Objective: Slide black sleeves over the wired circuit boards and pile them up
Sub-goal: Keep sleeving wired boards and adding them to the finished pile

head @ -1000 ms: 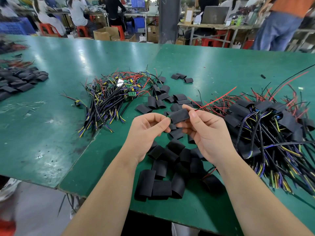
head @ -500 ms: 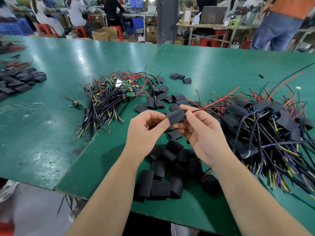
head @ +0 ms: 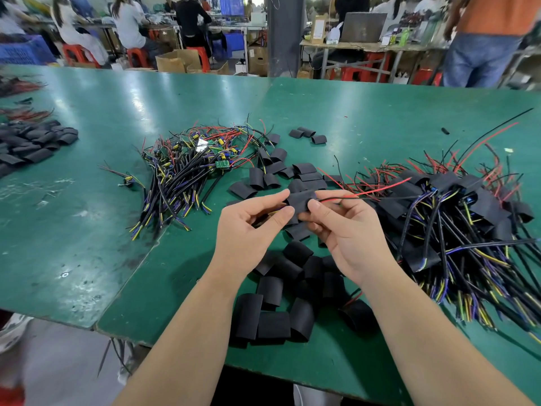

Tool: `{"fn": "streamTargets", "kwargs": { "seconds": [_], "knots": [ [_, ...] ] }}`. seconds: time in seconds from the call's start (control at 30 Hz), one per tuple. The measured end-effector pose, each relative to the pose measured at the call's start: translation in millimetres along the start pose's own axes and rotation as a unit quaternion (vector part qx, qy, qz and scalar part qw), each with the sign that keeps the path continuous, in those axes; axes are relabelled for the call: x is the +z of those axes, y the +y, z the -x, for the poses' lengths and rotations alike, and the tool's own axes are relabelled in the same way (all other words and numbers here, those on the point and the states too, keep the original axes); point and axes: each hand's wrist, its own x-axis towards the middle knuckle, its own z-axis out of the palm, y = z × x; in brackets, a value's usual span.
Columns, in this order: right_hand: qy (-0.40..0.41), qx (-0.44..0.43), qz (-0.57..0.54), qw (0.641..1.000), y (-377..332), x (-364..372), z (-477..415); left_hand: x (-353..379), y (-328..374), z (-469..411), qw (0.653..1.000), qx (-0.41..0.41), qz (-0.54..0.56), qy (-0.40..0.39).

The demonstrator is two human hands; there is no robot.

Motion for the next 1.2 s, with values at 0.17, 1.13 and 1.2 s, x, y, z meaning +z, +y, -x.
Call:
{"fn": "streamTargets", "kwargs": {
  "seconds": [0.17, 1.13, 1.2],
  "knots": [
    [-0.001, -0.005, 0.016, 1.0, 0.2, 0.5, 1.5, -0.5, -0.6, -0.4, 1.0, -0.001, -0.001, 0.004],
    [0.116, -0.016, -0.104, 0.988, -80.6, 9.3, -14.5, -10.0, -18.4, -4.7, 0.972, -0.088, -0.168, 0.135],
    [0.148, -0.063, -0.016, 0.987, -104.8, 1.4, -19.5, -10.4, -19.6, -3.8, 0.973, -0.091, -0.158, 0.143]
  ]
}}
